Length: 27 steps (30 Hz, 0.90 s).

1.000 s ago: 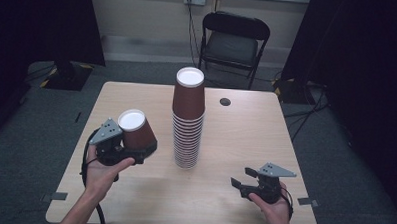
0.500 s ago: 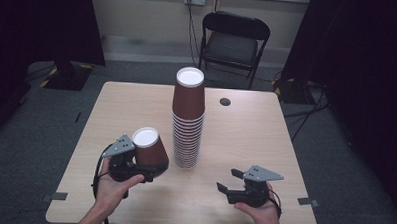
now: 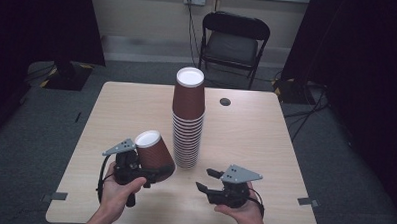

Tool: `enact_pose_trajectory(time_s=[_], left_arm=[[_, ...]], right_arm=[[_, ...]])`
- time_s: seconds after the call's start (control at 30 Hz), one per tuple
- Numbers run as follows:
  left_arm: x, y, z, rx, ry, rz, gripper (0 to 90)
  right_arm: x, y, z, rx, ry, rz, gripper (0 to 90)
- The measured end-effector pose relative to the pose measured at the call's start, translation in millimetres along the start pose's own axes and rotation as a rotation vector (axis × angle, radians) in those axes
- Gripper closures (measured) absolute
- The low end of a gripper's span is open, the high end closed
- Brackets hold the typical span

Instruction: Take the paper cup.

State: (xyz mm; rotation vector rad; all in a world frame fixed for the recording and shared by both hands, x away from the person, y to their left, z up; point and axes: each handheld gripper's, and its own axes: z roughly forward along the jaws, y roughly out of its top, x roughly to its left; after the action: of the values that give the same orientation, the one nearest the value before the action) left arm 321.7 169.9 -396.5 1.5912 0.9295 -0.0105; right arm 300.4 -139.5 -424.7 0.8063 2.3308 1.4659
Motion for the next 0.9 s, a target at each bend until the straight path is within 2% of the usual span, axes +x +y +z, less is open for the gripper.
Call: enact_pose_trajectory(time_s=[0.07,0.17,0.27,0.4,0.47,0.53,0.7,0.83,0.9], left_arm=[[-2.2,-0.5,1.4,-0.004,-0.011,-0.016,10.7],[-5.1,-0.5,2.8,-0.008,-0.035,-0.043,10.7],[-8.2,-0.1,3.3,-0.004,-0.039,-0.043,10.7],[-13.0,0.5,4.6,-0.012,-0.066,-0.075,10.7],[-15.2,0.5,5.4,-0.007,-0.071,-0.074,10.7],[-17.2,0.5,6.6,-0.001,-0.105,-0.065,10.7],[-23.3,-0.3,9.4,0.008,-0.121,-0.052,10.8],[-26.1,-0.6,11.1,0.007,-0.138,-0.065,10.7],[-26.8,-0.2,11.6,-0.001,-0.163,-0.076,10.8]], right_arm=[[4.7,4.2,4.6,-0.001,0.012,-0.023,44.7],[10.5,9.7,9.9,-0.003,0.028,-0.030,46.8],[17.4,16.3,14.7,-0.036,0.039,-0.063,49.7],[23.5,24.5,17.4,-0.095,0.043,-0.088,52.6],[26.6,28.8,18.8,-0.121,0.042,-0.098,54.4],[28.2,31.5,20.3,-0.136,0.048,-0.104,55.2],[31.6,35.9,24.2,-0.165,0.054,-0.121,59.1],[33.0,38.4,26.6,-0.215,0.049,-0.130,62.0],[33.3,39.4,28.7,-0.239,0.043,-0.138,63.1]])
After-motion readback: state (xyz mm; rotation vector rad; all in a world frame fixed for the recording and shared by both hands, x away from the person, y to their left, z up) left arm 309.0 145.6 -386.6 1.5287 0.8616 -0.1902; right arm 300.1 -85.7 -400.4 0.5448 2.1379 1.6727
